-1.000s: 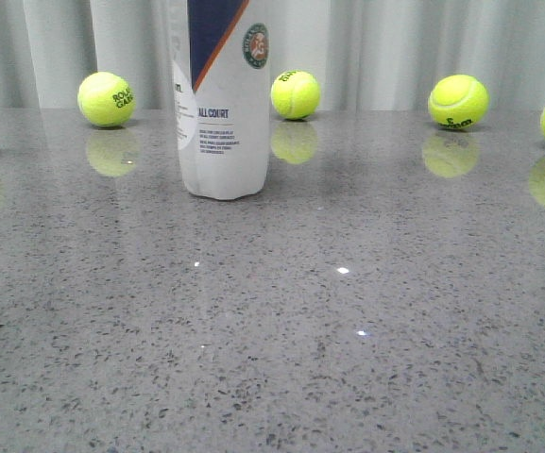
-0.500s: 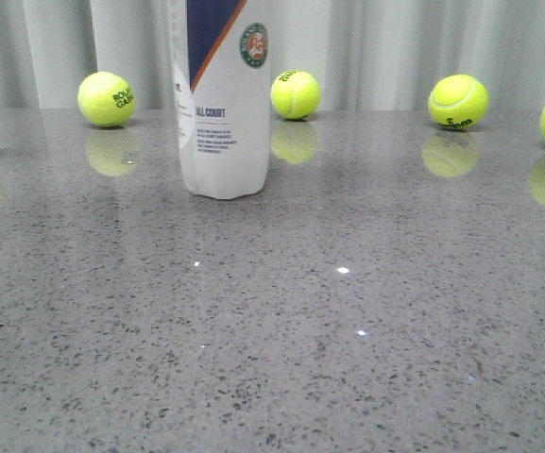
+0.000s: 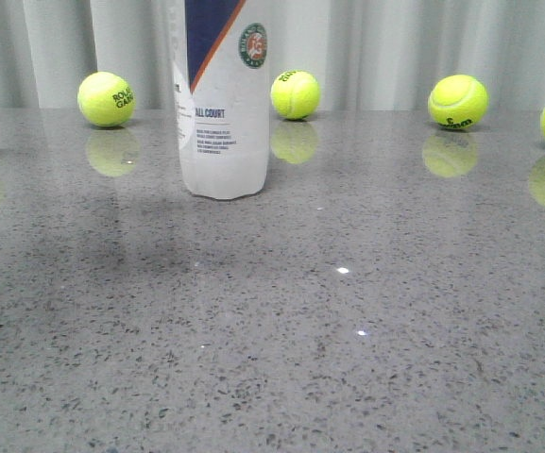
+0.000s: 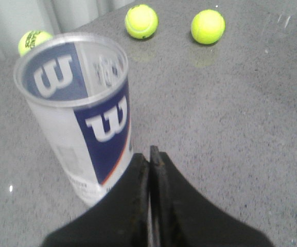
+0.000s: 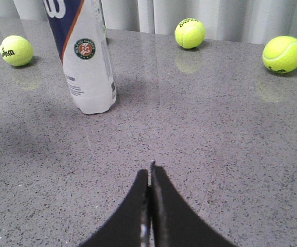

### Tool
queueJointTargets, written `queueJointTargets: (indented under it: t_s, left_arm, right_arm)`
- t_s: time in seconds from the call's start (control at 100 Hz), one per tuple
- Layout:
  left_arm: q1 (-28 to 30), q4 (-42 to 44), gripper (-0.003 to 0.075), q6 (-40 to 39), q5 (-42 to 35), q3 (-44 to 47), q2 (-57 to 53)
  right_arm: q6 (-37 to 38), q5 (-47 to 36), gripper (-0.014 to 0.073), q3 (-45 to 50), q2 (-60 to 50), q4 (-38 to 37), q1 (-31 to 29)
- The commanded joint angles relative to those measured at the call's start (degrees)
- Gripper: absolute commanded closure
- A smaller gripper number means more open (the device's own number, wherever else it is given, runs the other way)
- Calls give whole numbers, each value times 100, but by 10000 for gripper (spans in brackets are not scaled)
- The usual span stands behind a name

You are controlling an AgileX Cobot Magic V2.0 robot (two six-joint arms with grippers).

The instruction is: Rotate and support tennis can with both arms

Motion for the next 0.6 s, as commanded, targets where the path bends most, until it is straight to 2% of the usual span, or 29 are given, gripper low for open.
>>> queueJointTargets:
  t_s: [0.0,0.2,0.59]
  left_arm:
    - [-1,-152,739,-67,-730,422,-522]
    - [95,105,739,-67,-828,1339,-1167]
    - [1254,456,739,-67,-808,2121,-2287]
  right_arm:
    - [-5,-410,654,-141,51,59,-23]
    - [-5,-410,654,-141,51,59,-23]
    - [-5,-410,654,-141,51,59,-23]
